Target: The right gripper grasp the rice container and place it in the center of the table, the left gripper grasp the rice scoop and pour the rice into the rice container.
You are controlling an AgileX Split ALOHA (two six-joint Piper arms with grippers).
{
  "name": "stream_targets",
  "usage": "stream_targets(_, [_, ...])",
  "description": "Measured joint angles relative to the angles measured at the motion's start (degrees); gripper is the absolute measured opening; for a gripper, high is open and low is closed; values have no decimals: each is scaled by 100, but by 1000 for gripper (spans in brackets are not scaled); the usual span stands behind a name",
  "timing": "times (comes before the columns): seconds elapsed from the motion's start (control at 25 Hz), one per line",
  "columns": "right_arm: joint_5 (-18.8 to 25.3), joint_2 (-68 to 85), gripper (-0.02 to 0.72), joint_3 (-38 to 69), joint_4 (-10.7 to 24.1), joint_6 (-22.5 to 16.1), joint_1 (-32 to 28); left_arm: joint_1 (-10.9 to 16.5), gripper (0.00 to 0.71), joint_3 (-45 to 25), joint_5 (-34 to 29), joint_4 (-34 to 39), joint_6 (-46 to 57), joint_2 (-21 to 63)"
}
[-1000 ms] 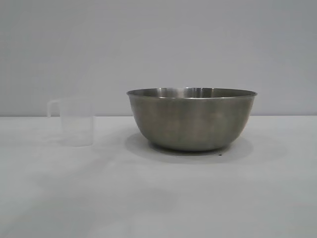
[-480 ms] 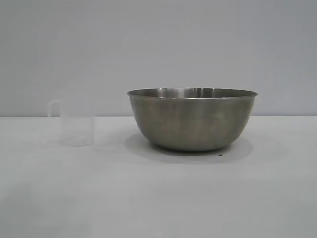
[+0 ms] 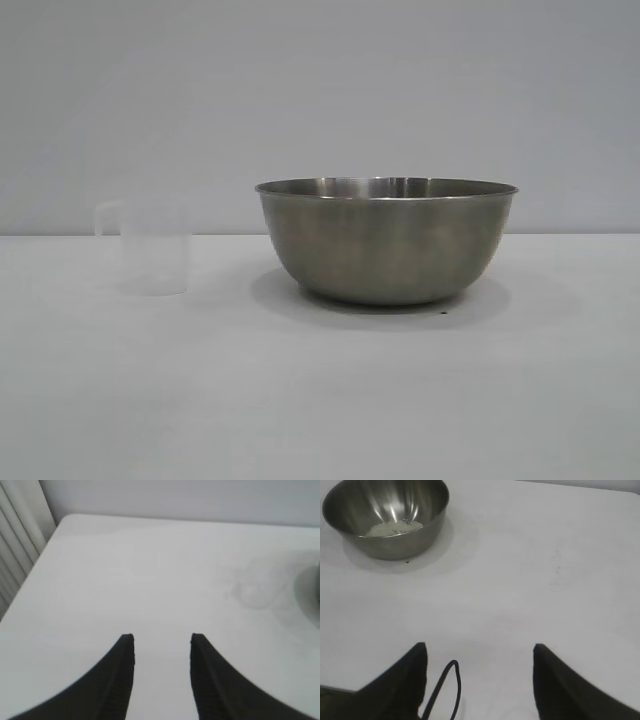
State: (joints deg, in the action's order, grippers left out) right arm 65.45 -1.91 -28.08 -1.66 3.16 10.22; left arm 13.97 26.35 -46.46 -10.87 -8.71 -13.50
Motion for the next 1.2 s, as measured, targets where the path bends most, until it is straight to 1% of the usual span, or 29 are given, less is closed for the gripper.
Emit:
stream_targets(0.08, [0, 0, 449, 0, 0, 0, 0, 0, 228, 0, -262, 472, 564, 263])
stream_targets(0.16, [0, 0, 449, 0, 0, 0, 0, -15, 228, 11, -437, 847, 901, 484])
stream_targets(0.28, [0, 0, 449, 0, 0, 0, 0, -293, 228, 46, -579, 1023, 1071, 725])
stream_targets(0.4, [0, 0, 449, 0, 0, 0, 0, -672, 228, 68, -602, 1161, 1304, 953])
stream_targets(0.48, [0, 0, 449, 0, 0, 0, 0, -857, 228, 68, -653, 1250, 1458, 1170])
stream_targets(0.52, [0, 0, 449, 0, 0, 0, 0, -920, 228, 82, -713, 1294, 1487, 1274])
stream_targets(0.68, [0, 0, 449, 0, -7, 0, 0, -995, 228, 207, -1036, 1368, 1522, 1438])
stream_targets(0.88, [0, 0, 449, 0, -7, 0, 0, -1429, 228, 243, -1585, 1663, 1522, 1447])
stream_targets(1.0, [0, 0, 449, 0, -7, 0, 0, -1508, 228, 176, -1765, 1743, 1509, 1447])
stream_targets(1.2, [0, 0, 449, 0, -7, 0, 0, -1522, 228, 176, -1773, 1743, 1501, 1447])
